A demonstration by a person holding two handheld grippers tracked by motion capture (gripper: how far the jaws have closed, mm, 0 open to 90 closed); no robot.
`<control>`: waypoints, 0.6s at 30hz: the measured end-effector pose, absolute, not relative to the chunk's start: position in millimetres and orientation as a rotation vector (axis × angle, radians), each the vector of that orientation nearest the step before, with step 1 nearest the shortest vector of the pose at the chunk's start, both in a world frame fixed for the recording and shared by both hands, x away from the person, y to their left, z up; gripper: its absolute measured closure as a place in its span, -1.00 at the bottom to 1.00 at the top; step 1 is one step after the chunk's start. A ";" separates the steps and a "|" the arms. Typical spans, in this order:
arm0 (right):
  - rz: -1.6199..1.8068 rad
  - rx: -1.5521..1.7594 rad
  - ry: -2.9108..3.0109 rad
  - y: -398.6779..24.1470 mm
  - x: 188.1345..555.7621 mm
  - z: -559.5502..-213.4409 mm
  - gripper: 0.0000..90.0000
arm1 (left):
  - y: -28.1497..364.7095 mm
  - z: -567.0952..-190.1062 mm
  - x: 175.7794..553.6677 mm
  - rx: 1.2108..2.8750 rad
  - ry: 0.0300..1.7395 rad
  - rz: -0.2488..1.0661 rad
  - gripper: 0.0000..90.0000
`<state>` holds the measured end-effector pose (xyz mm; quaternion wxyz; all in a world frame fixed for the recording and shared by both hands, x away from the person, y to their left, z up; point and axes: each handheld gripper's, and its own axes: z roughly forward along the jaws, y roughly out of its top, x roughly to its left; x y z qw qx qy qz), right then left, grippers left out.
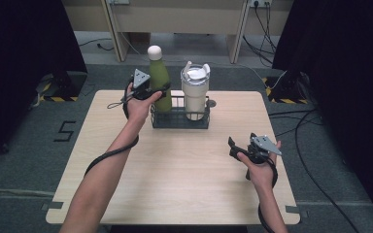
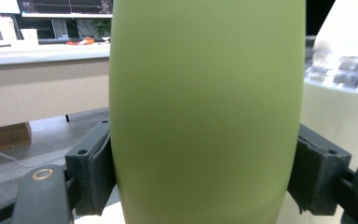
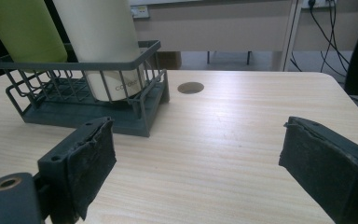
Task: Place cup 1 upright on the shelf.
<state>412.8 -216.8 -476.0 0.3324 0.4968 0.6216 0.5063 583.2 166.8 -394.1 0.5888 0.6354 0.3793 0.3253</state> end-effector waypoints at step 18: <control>1.322 1.296 1.635 -216.0 413.0 -477.5 -0.77 | 157.8 -412.6 587.6 1.509 0.912 0.737 -0.54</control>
